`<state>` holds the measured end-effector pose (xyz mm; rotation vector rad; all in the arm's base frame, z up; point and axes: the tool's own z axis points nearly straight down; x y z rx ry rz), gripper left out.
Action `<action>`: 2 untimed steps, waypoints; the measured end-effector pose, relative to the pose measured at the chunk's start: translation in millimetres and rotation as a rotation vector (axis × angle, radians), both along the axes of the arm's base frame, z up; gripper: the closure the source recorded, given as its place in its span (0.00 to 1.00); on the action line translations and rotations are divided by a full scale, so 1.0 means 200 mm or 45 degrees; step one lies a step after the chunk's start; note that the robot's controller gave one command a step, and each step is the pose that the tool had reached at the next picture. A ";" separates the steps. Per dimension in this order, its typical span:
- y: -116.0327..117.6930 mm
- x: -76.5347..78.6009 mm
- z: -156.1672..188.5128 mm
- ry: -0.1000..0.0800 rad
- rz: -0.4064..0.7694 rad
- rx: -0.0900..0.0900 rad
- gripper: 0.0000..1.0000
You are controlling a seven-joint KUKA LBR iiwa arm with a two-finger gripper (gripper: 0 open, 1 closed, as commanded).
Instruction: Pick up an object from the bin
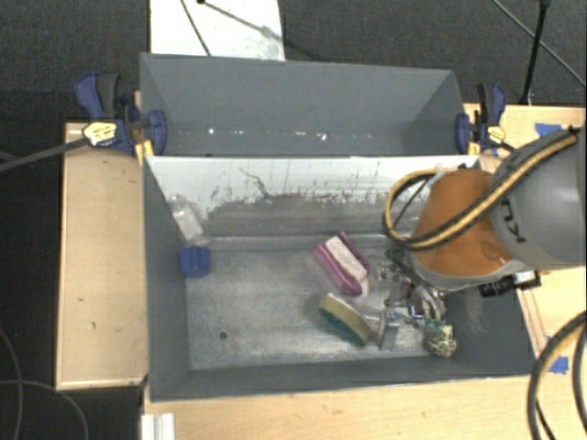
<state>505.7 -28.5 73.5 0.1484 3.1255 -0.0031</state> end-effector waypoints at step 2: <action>0.32 0.07 -0.01 0.021 -0.071 0.005 1.00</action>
Offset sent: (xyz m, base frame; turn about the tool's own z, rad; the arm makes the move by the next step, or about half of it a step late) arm 0.0000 0.0000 0.0000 0.0000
